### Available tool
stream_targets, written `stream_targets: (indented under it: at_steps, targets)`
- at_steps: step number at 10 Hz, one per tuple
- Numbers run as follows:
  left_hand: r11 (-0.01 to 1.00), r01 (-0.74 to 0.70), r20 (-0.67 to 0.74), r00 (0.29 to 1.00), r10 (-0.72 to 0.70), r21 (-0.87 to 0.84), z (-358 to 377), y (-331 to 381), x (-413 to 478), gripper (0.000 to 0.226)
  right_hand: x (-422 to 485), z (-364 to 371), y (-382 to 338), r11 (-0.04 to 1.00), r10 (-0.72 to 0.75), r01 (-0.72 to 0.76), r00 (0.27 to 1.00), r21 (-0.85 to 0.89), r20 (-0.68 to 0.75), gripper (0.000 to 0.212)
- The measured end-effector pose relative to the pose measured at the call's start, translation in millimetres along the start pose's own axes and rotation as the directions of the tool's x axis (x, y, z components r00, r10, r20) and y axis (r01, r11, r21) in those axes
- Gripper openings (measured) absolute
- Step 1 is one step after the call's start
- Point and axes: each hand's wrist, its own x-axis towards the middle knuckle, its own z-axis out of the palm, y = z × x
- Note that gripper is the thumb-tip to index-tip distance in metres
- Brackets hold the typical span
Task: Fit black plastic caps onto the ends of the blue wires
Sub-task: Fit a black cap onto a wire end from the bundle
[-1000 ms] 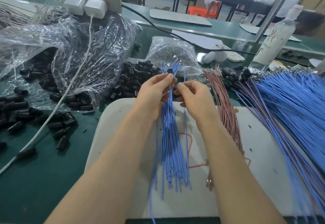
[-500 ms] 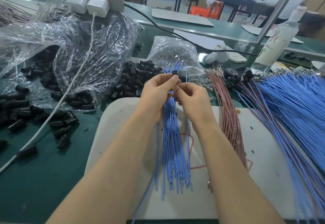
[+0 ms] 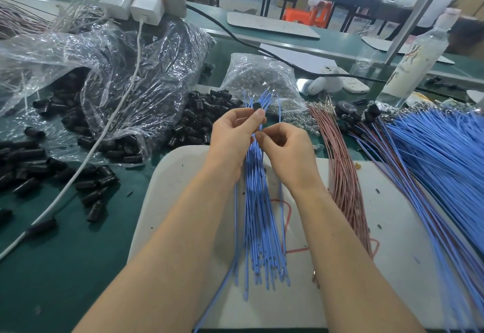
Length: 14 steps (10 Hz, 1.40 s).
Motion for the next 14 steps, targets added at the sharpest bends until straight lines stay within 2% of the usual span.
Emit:
stream_targets:
  at_steps: [2, 4, 5, 6, 7, 8, 9, 10, 11, 12, 13, 14]
  targets:
    - [0.999, -0.031, -0.057, 0.998, 0.031, 0.009, -2.2, 0.8, 0.8, 0.019, 1.8, 0.0, -1.0, 0.998, 0.008, -0.003, 0.997, -0.061, 0.071, 0.035]
    - [0.999, -0.017, -0.042, 0.999, 0.018, 0.033, -3.5, 1.2, 0.8, 0.007, 2.7, 0.4, 0.3, 0.996, 0.059, -0.052, 0.994, -0.077, 0.091, 0.036]
    - [0.998, -0.006, -0.003, 1.0, 0.006, 0.055, -3.4, 1.4, 1.3, 0.004, 3.3, 2.2, 3.3, 0.995, 0.073, -0.07, 0.996, -0.069, 0.045, 0.032]
    - [0.994, -0.006, 0.024, 1.0, 0.003, 0.106, -1.1, -0.2, -1.2, 0.007, 5.5, 4.4, 5.5, 0.997, 0.075, -0.076, 0.997, -0.031, -0.017, 0.013]
    - [0.992, -0.013, 0.047, 0.999, 0.007, 0.129, 0.4, -0.6, -3.3, 0.009, 8.0, 4.6, 11.7, 0.997, 0.066, -0.068, 0.996, -0.027, -0.066, 0.022]
    - [0.99, -0.016, 0.034, 0.999, 0.011, 0.139, 0.3, 0.1, -3.6, 0.007, 8.8, 4.5, 12.1, 0.997, 0.064, -0.066, 0.997, -0.042, -0.053, 0.02]
    - [0.997, -0.014, 0.005, 1.0, 0.014, 0.076, -1.1, 2.3, -3.2, 0.005, 8.0, 5.3, 11.1, 0.997, 0.042, -0.043, 0.999, -0.06, -0.015, 0.009]
    - [0.997, -0.045, -0.042, 0.998, 0.047, 0.055, -2.3, 3.0, -1.8, 0.004, 8.1, 6.6, 11.6, 0.993, 0.018, -0.018, 1.0, -0.114, 0.003, 0.009]
    - [0.984, -0.112, -0.077, 0.989, 0.124, 0.137, -1.8, 1.4, -1.5, 0.006, 8.5, 8.3, 12.2, 0.99, 0.008, -0.006, 1.0, -0.138, 0.017, 0.009]
    - [0.982, -0.122, -0.101, 0.985, 0.137, 0.143, -1.7, 0.2, -1.9, 0.01, 8.9, 9.7, 12.6, 0.992, 0.007, -0.003, 1.0, -0.125, 0.027, 0.009]
    - [0.987, -0.097, -0.107, 0.988, 0.111, 0.126, -2.4, -0.5, -1.7, 0.014, 9.4, 10.8, 13.6, 0.996, 0.016, -0.013, 0.999, -0.084, 0.039, 0.009]
    - [0.991, -0.065, -0.092, 0.993, 0.077, 0.12, -1.6, 0.0, -2.2, 0.009, 10.9, 11.8, 15.5, 0.998, 0.041, -0.039, 0.999, -0.056, 0.034, 0.008]
